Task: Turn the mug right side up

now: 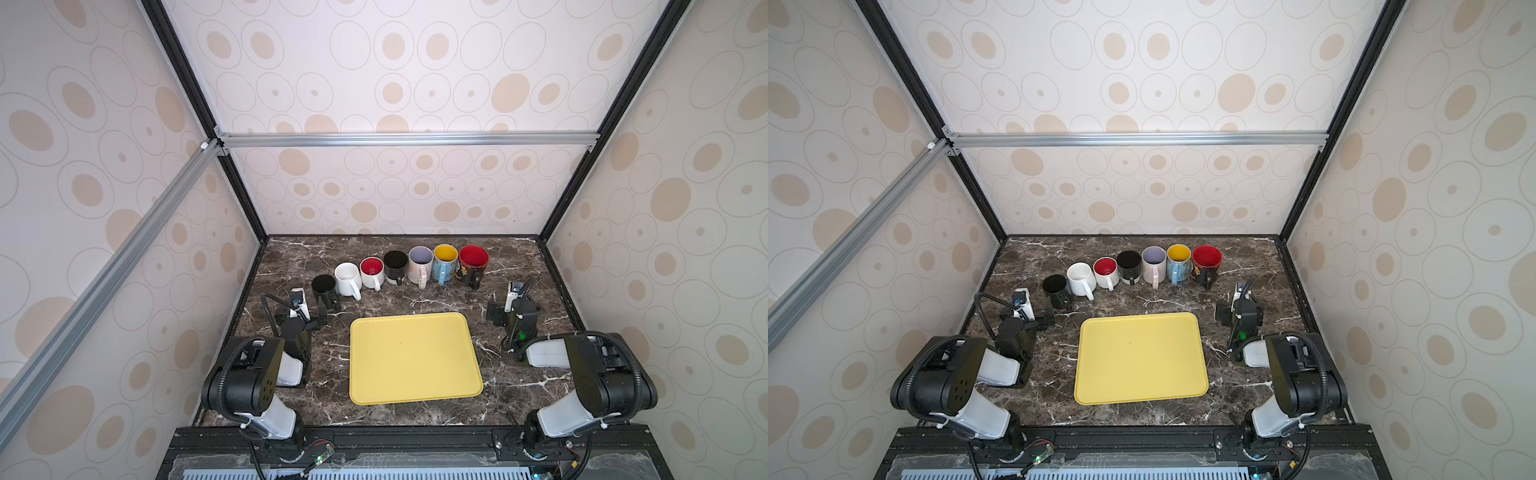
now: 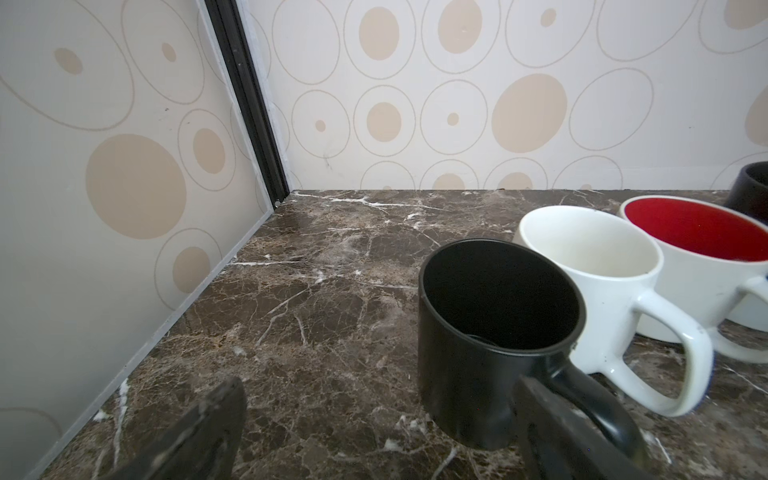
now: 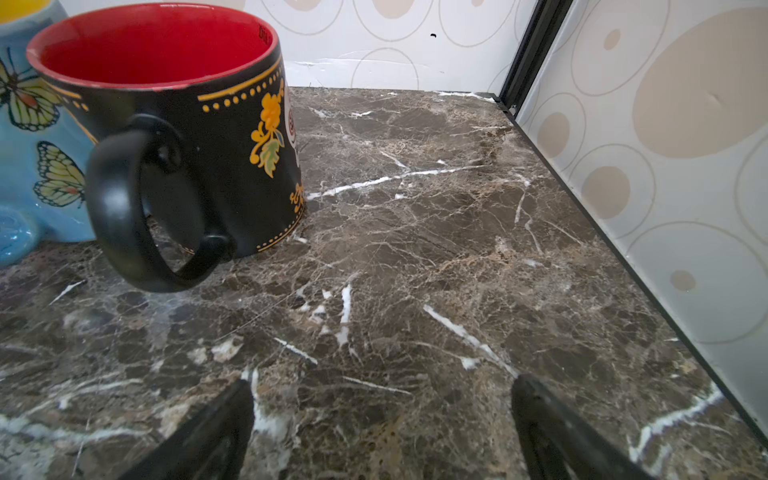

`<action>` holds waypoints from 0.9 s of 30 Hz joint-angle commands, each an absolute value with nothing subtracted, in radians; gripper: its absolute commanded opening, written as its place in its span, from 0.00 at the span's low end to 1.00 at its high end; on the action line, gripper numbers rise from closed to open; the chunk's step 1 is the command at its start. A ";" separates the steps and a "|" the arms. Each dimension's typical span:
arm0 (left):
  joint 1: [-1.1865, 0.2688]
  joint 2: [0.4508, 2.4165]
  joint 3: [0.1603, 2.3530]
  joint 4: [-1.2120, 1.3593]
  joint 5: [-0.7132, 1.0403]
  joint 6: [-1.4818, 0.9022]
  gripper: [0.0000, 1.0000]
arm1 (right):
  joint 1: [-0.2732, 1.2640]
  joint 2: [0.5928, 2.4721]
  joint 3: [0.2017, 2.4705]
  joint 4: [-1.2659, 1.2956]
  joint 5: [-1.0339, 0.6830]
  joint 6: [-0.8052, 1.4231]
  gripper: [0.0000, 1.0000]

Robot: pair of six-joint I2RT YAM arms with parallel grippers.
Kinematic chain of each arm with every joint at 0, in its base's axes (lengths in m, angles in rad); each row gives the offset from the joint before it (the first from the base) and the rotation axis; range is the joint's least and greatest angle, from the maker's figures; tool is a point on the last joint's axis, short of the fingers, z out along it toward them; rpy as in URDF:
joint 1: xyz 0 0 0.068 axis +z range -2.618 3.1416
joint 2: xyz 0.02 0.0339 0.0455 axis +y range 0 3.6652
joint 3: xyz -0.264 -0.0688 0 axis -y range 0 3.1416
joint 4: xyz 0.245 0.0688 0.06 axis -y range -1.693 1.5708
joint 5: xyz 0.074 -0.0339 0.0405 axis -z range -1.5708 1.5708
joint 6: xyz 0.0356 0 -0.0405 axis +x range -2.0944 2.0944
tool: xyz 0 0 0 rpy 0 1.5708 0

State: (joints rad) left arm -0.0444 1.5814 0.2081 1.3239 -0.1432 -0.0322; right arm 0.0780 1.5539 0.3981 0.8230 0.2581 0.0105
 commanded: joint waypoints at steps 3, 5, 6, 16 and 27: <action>-0.038 1.580 0.225 1.356 -0.140 -0.017 1.00 | 0.077 1.543 0.409 0.827 0.251 0.009 0.98; -0.038 1.580 0.227 1.353 -0.140 -0.016 1.00 | 0.077 1.542 0.411 0.828 0.251 0.010 0.98; -0.037 1.580 0.227 1.354 -0.138 -0.017 1.00 | 0.077 1.543 0.410 0.827 0.252 0.010 0.98; -0.038 1.580 0.227 1.353 -0.138 -0.017 1.00 | 0.077 1.543 0.411 0.826 0.251 0.010 0.98; -0.032 1.586 0.243 1.327 -0.124 -0.023 1.00 | 0.077 1.542 0.411 0.825 0.251 0.010 0.98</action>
State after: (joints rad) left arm -0.0410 1.5818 0.2195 1.3182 -0.1356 -0.0322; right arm 0.0780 1.5536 0.3981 0.8230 0.2581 0.0105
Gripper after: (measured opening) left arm 0.999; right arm 0.983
